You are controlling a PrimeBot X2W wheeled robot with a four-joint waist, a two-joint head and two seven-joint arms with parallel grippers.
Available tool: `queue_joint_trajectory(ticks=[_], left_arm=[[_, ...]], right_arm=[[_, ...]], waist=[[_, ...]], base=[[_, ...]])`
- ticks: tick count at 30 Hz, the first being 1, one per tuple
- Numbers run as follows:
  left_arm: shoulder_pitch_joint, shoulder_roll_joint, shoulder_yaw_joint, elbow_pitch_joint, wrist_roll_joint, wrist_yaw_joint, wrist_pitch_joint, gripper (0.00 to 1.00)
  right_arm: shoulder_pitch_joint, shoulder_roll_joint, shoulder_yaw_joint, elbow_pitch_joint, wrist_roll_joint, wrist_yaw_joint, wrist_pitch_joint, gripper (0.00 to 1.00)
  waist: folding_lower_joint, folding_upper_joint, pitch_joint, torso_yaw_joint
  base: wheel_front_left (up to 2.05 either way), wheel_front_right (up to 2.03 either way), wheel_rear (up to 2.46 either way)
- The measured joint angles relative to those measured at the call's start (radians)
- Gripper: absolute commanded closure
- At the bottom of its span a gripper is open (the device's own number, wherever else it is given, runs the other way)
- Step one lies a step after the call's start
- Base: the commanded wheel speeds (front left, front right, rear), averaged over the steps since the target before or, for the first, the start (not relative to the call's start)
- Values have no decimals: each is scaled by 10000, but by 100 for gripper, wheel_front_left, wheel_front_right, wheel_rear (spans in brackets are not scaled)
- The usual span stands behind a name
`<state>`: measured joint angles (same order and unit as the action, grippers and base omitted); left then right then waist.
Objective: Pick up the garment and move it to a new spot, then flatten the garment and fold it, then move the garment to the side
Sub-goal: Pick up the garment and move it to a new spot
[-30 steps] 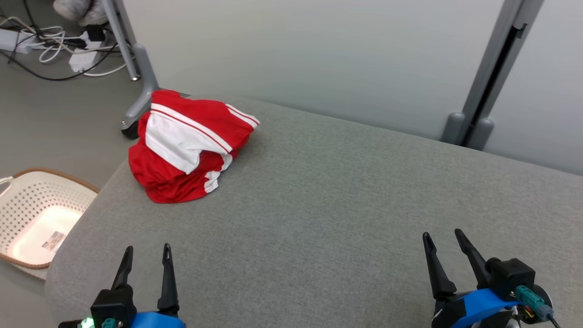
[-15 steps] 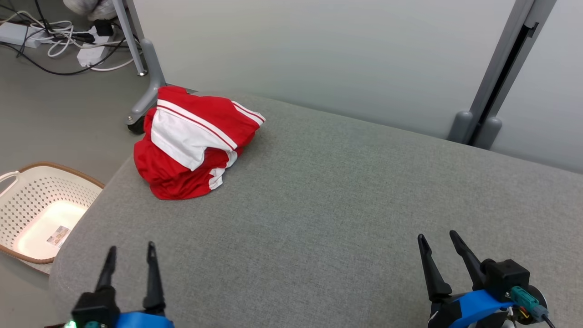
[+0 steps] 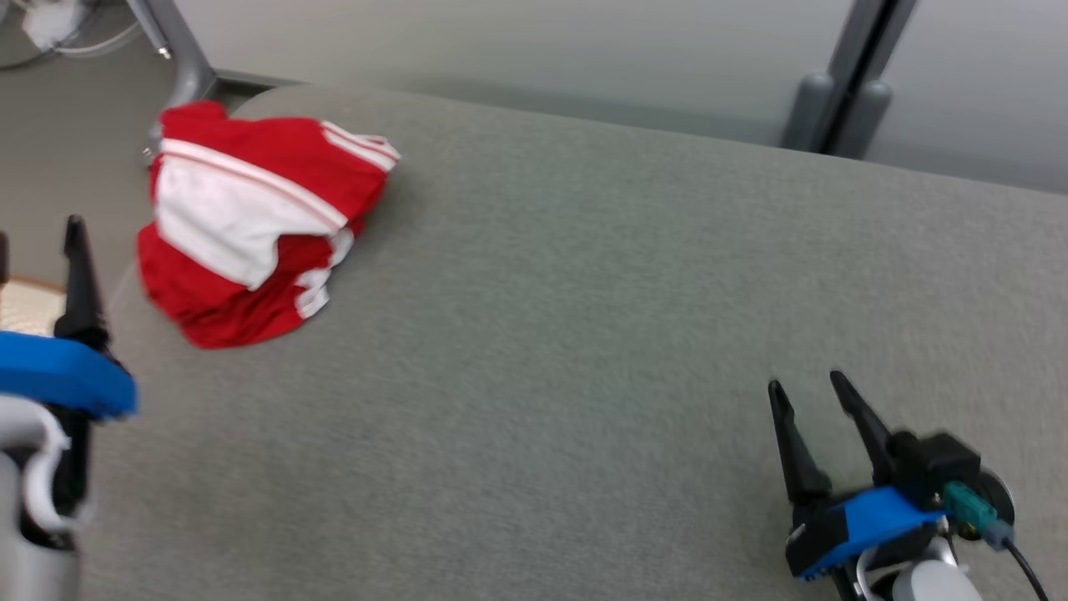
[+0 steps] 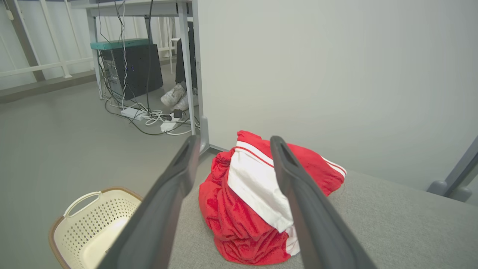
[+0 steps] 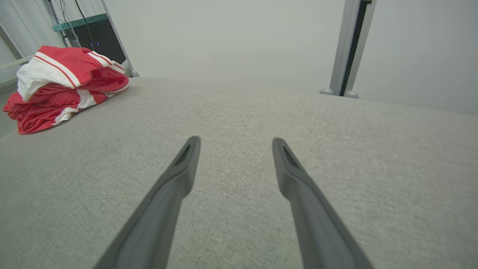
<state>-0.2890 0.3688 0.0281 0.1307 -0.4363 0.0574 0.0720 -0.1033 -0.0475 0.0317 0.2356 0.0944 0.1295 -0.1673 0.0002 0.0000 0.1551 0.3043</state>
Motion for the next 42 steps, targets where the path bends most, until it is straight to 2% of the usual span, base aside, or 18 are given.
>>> queue_joint_trajectory(ticks=[7,10,16,22,23,24,25,31,36,42], left_arm=[[-2090,1191,481,1413,-928,-752,1484,0],[-2736,1662,581,1925,-1072,-775,2182,0],[-3641,2341,890,2963,-1275,-362,3346,0],[-3891,2660,930,3870,-1415,290,4930,0],[-3894,2656,918,3931,-1496,311,5189,69],[-3895,2652,903,3923,-1555,301,5342,95],[-3896,2656,892,3900,-1593,288,5432,100],[-3847,2874,861,3668,-1699,-71,5484,100],[-3887,3308,828,3156,-1649,-869,4757,100],[-4687,3716,397,2435,-1452,-1394,4454,100]], right_arm=[[-557,0,-65,-669,-314,0,174,0],[-727,-2,-128,-1066,-499,10,282,0],[-1058,-4,-274,-1745,-585,10,372,0],[-1174,-4,-309,-1954,-502,10,249,0],[-1170,-2,-313,-1948,-476,10,238,0],[-1167,-4,-324,-1935,-470,10,211,0],[-1162,-4,-328,-1912,-428,10,174,0],[-1149,-6,-288,-1582,-125,10,-29,0],[-1145,-6,-174,-1187,61,10,-201,0],[-1132,-8,-94,-696,343,10,-414,0]], waist=[[0,0,1610,-1118],[2,0,2348,-1537],[2,0,3577,-2206],[0,0,3976,-2678],[0,0,3973,-2728],[1,1,3960,-2771],[0,0,3938,-2806],[-1,0,3482,-2878],[-3,0,2767,-2815],[-4,0,1738,-2733]], base=[[0,0,0],[0,0,0],[0,0,0],[0,0,0],[0,0,0],[0,0,0],[0,0,0],[0,0,0],[0,0,0],[0,0,0]])
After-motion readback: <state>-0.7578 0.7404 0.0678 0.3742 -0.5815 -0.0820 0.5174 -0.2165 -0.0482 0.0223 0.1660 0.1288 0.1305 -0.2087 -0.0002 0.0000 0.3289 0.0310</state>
